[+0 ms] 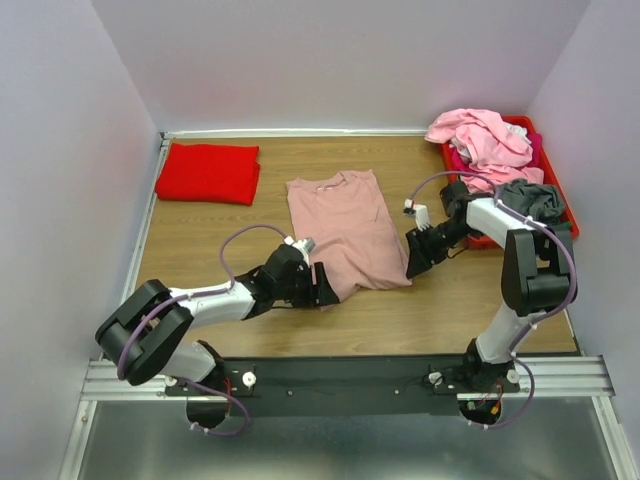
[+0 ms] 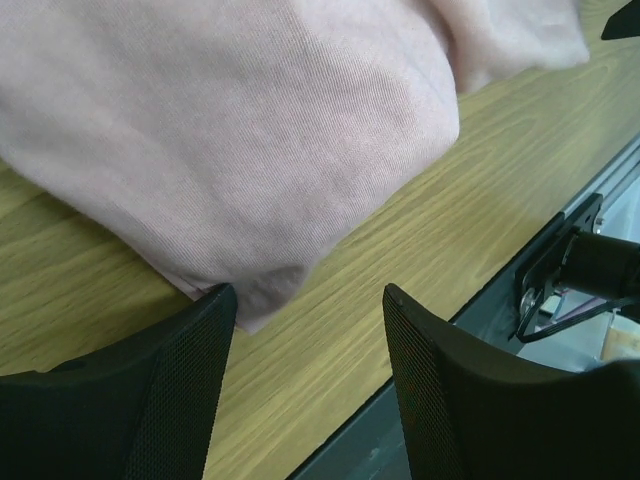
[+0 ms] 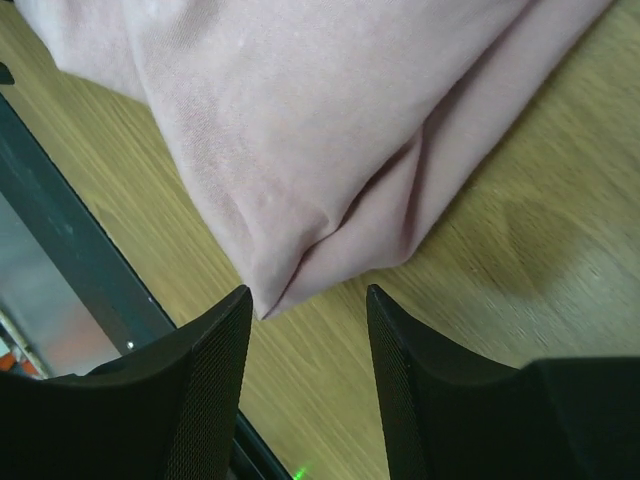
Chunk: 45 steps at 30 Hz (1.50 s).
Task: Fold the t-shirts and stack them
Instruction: Fold the tshirt
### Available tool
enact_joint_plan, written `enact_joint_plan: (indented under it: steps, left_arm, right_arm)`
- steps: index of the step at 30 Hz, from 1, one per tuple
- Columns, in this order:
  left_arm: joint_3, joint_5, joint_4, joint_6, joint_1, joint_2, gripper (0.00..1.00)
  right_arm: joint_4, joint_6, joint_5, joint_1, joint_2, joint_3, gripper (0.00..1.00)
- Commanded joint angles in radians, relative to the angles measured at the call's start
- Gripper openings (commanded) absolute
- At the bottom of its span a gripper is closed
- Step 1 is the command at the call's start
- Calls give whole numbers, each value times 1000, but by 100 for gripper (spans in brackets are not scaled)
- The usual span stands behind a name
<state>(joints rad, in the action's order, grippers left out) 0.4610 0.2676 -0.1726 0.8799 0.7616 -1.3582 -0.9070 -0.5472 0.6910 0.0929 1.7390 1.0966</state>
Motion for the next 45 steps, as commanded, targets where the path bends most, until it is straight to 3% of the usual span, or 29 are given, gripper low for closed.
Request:
enact_joint_plan:
  steps: [1, 6, 9, 12, 13, 15, 20, 26, 34, 37, 41, 43, 44, 45]
  left_arm:
    - [24, -24, -2, -22, 12, -50, 68]
    - [33, -16, -1, -51, 15, -91, 66]
    - [30, -7, -1, -71, 15, -104, 63]
    - [22, 10, -1, -85, 15, -116, 46]
    - [21, 18, -1, -102, 15, -116, 34]
    - [13, 33, 8, -113, 15, -111, 23]
    - [-4, 41, 111, -159, 15, -49, 0]
    - [18, 5, 266, -206, -4, 57, 0]
    - [44, 64, 298, -246, -8, 19, 0]
    - [59, 87, 332, -256, -8, 36, 0]
    - [111, 50, 473, -263, -8, 148, 47]
    - [156, 12, 528, -268, -10, 223, 55]
    - [169, 6, 560, -277, -11, 241, 60]
    - [194, -22, 576, -282, -15, 273, 62]
  right_arm:
    - [-26, -14, -28, 11, 43, 3, 55]
    - [-17, 6, -33, 11, 70, 14, 49]
    - [-10, 7, -38, 11, 74, 13, 39]
    - [-12, 9, -24, 10, 70, 14, 19]
    - [-12, 9, -27, 10, 64, 17, 14]
    - [-12, 15, -45, 8, 47, 22, 1]
    - [-1, 24, -116, -4, -2, 34, 0]
    - [10, 41, -163, -28, -29, 37, 0]
    - [-16, 36, -183, -36, -19, 31, 1]
    - [-33, 17, -228, -36, -53, 17, 7]
    - [-40, 6, -310, -38, -113, 42, 35]
    - [-40, 9, -308, -39, -119, 92, 43]
    - [-40, 6, -283, -39, -107, 112, 52]
    - [-40, 7, -248, -39, -95, 155, 53]
